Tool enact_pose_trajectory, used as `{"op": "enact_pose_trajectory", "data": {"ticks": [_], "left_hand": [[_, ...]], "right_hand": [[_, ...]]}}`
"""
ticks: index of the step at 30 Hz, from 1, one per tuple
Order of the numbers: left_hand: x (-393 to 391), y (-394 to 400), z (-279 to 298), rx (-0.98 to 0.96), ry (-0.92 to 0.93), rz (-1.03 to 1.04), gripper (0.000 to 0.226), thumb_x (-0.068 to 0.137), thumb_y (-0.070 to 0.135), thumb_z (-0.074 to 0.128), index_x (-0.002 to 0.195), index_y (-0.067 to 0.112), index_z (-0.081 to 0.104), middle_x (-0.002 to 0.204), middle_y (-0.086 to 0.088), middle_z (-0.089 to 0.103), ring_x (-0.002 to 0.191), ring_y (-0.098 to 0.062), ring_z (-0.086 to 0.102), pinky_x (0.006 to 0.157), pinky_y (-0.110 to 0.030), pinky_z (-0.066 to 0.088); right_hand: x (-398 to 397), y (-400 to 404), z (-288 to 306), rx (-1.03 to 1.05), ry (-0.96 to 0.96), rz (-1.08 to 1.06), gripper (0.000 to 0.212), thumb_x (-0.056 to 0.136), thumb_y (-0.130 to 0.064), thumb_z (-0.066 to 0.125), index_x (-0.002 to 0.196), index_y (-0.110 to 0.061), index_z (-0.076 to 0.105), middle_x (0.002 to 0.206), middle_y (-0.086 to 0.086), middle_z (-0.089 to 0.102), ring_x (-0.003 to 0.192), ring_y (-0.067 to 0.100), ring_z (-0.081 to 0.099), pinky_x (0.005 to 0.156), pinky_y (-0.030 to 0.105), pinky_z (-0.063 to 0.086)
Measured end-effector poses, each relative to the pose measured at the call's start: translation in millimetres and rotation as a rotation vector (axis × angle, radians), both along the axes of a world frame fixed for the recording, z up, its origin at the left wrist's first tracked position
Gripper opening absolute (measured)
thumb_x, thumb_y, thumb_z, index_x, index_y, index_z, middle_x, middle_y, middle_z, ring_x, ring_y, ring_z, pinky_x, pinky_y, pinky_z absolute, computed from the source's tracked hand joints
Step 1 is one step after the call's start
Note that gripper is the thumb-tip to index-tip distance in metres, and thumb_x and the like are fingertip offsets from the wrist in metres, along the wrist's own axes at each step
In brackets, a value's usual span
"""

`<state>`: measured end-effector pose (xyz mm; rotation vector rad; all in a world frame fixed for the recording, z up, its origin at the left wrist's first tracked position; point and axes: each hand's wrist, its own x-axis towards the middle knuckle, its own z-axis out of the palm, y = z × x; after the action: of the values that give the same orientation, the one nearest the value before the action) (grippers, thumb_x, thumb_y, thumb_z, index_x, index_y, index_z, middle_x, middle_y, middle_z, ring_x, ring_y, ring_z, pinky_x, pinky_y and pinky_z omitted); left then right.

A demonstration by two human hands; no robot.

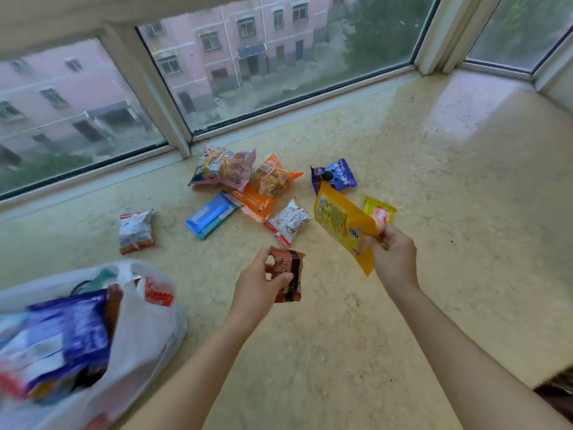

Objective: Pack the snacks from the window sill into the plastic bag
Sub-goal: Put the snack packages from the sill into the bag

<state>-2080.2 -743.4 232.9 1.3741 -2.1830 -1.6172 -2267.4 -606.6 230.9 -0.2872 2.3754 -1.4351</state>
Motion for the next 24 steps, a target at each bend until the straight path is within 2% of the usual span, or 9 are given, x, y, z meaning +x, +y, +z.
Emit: {"op": "enact_pose_trajectory", "data": {"ticks": [3, 5, 7, 9, 12, 16, 18, 20, 24], "left_hand": [[34.9, -18.2, 42.2, -0.031, -0.006, -0.001, 0.044, 0.082, 0.021, 0.072, 0.114, 0.041, 0.050, 0.098, 0.002, 0.067, 0.078, -0.015, 0.065, 0.071, -0.033, 0.056], [62.5, -30.1, 72.2, -0.042, -0.007, 0.011, 0.041, 0.084, 0.022, 0.072, 0.114, 0.039, 0.050, 0.100, 0.002, 0.067, 0.083, -0.013, 0.063, 0.072, -0.020, 0.050], [93.7, -40.5, 99.0, -0.021, 0.007, 0.049, 0.041, 0.085, 0.021, 0.070, 0.118, 0.035, 0.050, 0.103, 0.001, 0.066, 0.088, -0.010, 0.063, 0.069, -0.013, 0.047], [126.2, -48.0, 121.9, 0.002, 0.037, 0.102, 0.043, 0.085, 0.019, 0.071, 0.118, 0.036, 0.051, 0.102, 0.000, 0.067, 0.087, -0.009, 0.065, 0.062, -0.015, 0.051], [175.4, -59.7, 144.9, -0.023, 0.039, 0.139, 0.043, 0.084, 0.018, 0.072, 0.112, 0.041, 0.050, 0.099, 0.008, 0.067, 0.093, -0.011, 0.065, 0.076, -0.027, 0.054], [238.3, -78.2, 163.2, -0.037, 0.007, 0.219, 0.042, 0.087, 0.022, 0.069, 0.115, 0.041, 0.045, 0.092, 0.017, 0.061, 0.087, -0.007, 0.063, 0.068, -0.028, 0.055], [268.5, -91.6, 162.5, -0.043, -0.013, 0.269, 0.042, 0.087, 0.019, 0.070, 0.118, 0.036, 0.047, 0.095, 0.014, 0.063, 0.094, -0.012, 0.063, 0.079, -0.036, 0.056], [294.9, -107.2, 158.8, -0.028, -0.050, 0.312, 0.043, 0.088, 0.016, 0.068, 0.121, 0.033, 0.047, 0.103, 0.006, 0.065, 0.095, -0.013, 0.061, 0.081, -0.039, 0.056], [339.7, -136.1, 143.1, -0.129, -0.244, 0.300, 0.052, 0.090, 0.019, 0.064, 0.137, 0.027, 0.043, 0.109, 0.001, 0.065, 0.085, -0.015, 0.062, 0.065, -0.030, 0.052]], "right_hand": [[29.0, 0.5, 43.7, -0.032, 0.005, 0.034, 0.007, 0.089, -0.001, 0.059, 0.092, -0.007, 0.063, 0.083, 0.009, 0.068, 0.078, 0.022, 0.064, 0.073, 0.032, 0.052], [51.5, 0.4, 76.0, -0.081, -0.002, 0.069, 0.012, 0.090, -0.001, 0.058, 0.096, -0.011, 0.063, 0.084, 0.002, 0.067, 0.079, 0.018, 0.065, 0.070, 0.025, 0.052], [77.8, -2.8, 108.3, -0.117, -0.007, 0.105, 0.019, 0.091, -0.001, 0.058, 0.101, -0.017, 0.061, 0.088, 0.001, 0.065, 0.082, 0.016, 0.065, 0.074, 0.027, 0.052], [104.5, -8.2, 136.5, -0.132, 0.015, 0.165, 0.023, 0.091, 0.000, 0.058, 0.103, -0.019, 0.058, 0.089, 0.001, 0.063, 0.084, 0.017, 0.062, 0.078, 0.030, 0.050], [141.6, -19.7, 169.1, -0.135, 0.039, 0.269, 0.024, 0.091, 0.000, 0.058, 0.100, -0.021, 0.060, 0.088, -0.003, 0.064, 0.084, 0.015, 0.064, 0.077, 0.031, 0.051], [183.6, -42.6, 191.9, -0.168, 0.049, 0.383, 0.025, 0.092, -0.002, 0.058, 0.108, -0.019, 0.065, 0.100, 0.001, 0.071, 0.092, 0.012, 0.068, 0.082, 0.040, 0.056], [201.4, -59.1, 199.0, -0.183, 0.063, 0.427, 0.028, 0.091, -0.003, 0.059, 0.115, -0.017, 0.065, 0.106, 0.006, 0.070, 0.097, 0.017, 0.068, 0.084, 0.044, 0.056], [220.1, -78.1, 207.1, -0.210, 0.091, 0.481, 0.030, 0.091, -0.003, 0.059, 0.112, -0.024, 0.065, 0.103, 0.002, 0.070, 0.093, 0.012, 0.069, 0.080, 0.042, 0.058], [259.5, -115.0, 218.5, -0.233, 0.152, 0.586, 0.048, 0.091, 0.000, 0.058, 0.094, -0.049, 0.060, 0.094, -0.017, 0.067, 0.086, 0.002, 0.067, 0.077, 0.033, 0.059]]}}
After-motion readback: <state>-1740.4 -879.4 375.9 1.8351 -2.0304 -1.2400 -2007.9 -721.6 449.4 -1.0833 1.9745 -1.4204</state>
